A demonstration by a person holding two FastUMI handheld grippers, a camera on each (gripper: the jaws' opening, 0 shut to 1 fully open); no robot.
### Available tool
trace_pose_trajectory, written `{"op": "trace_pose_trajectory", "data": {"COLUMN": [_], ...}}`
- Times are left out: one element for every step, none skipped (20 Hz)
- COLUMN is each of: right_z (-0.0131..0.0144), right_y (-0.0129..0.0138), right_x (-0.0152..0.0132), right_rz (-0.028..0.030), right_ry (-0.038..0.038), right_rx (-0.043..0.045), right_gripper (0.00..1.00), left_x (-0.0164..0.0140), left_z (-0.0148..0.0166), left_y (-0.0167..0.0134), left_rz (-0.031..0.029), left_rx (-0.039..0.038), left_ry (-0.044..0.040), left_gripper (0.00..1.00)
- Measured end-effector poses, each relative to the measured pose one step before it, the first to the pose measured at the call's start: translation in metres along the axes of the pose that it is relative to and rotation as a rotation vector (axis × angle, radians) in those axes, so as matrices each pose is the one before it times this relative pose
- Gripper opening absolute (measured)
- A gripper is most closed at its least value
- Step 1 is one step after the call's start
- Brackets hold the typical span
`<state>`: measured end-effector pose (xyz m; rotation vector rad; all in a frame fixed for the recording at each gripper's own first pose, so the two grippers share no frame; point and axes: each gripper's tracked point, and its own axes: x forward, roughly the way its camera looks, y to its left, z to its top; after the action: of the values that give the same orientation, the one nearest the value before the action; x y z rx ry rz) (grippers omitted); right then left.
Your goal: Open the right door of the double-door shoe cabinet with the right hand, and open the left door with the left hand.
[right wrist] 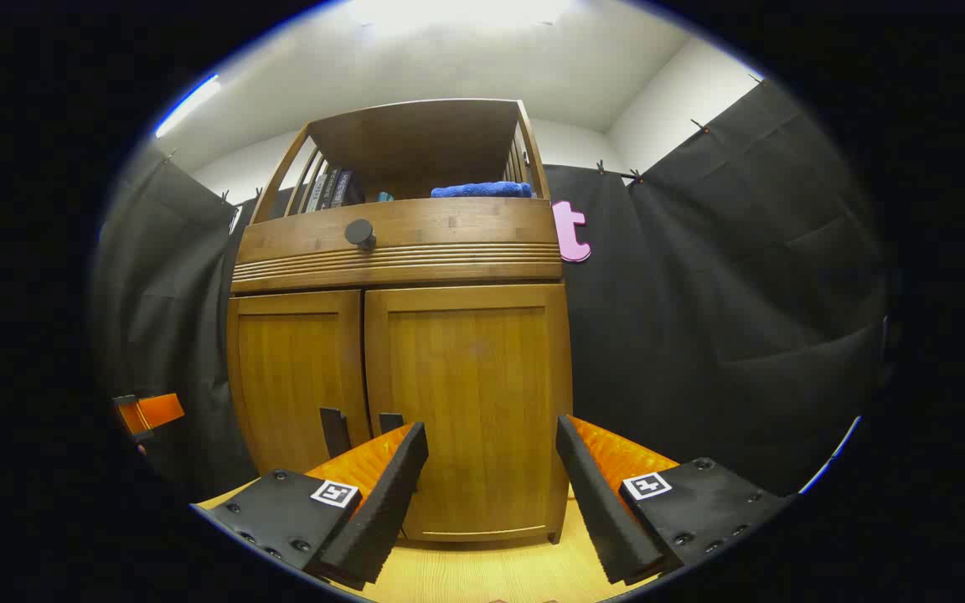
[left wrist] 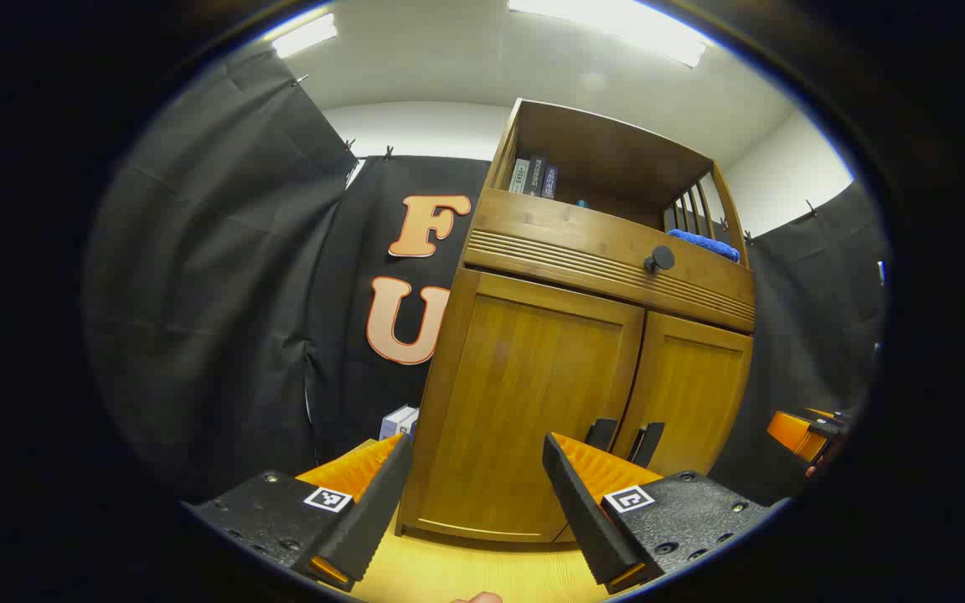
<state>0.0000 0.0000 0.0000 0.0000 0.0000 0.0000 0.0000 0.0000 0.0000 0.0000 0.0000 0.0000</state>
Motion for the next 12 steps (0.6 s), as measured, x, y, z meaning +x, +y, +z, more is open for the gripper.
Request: {"op": "trace_pose_trajectory", "data": {"right_z": [-0.00226, -0.00245, -0.00155, -0.00249, -0.00293, -0.00197, -0.00128, -0.00122, -0.0005, -0.00099, -0.00051, -0.00071], "right_y": [0.00446, 0.00333, 0.00324, 0.00234, 0.00244, 0.00186, 0.00098, 0.0001, 0.00027, 0.00068, 0.00097, 0.00132], "right_x": [0.00146, 0.00092, 0.00032, 0.00073, 0.00124, 0.00037, 0.00079, 0.00077, 0.00192, 0.00131, 0.00135, 0.0006], "right_rz": [0.00866, 0.00795, 0.00709, 0.00776, 0.00794, 0.00757, 0.00414, 0.00026, 0.00185, 0.00345, 0.00369, 0.00427], "right_ry": [0.00303, 0.00326, 0.00254, 0.00337, 0.00346, 0.00175, 0.00001, -0.00135, -0.00007, 0.00176, 0.00207, 0.00064], "right_rx": [-0.00031, 0.00128, 0.00325, 0.00395, 0.00426, 0.00312, 0.00043, -0.00091, 0.00038, 0.00301, 0.00549, 0.00557], "right_gripper": [0.99, 0.99, 0.99, 0.99, 0.99, 0.99, 0.99, 0.92, 0.99, 0.99, 0.99, 0.99], "left_x": [0.00223, 0.00107, 0.00183, 0.00193, 0.00191, 0.00114, 0.00174, 0.00083, 0.00122, 0.001, 0.00054, 0.00103], "left_z": [-0.00052, -0.00134, 0.00009, -0.00029, -0.00008, -0.0011, 0.00053, -0.00023, 0.00082, 0.00066, 0.00112, 0.00018], "left_y": [0.00167, 0.00196, 0.00162, 0.00077, 0.00104, 0.0011, 0.00126, 0.00113, 0.00052, -0.00052, 0.00018, -0.0002], "left_rz": [0.00301, 0.00208, 0.00132, 0.00128, 0.00184, 0.00226, 0.00387, 0.00366, 0.00113, -0.00107, -0.00044, -0.00119], "left_rx": [0.00214, 0.00204, 0.0019, 0.00175, 0.00095, 0.00181, 0.00313, 0.00276, 0.00075, 0.00008, 0.00074, 0.00124], "left_ry": [0.00246, 0.00135, 0.00063, 0.00061, -0.00016, -0.00141, -0.00121, -0.00201, -0.0032, -0.0046, -0.00253, -0.00177], "left_gripper": [0.98, 0.94, 0.94, 0.91, 0.94, 0.94, 0.94, 0.91, 0.91, 0.91, 0.91, 0.91]}}
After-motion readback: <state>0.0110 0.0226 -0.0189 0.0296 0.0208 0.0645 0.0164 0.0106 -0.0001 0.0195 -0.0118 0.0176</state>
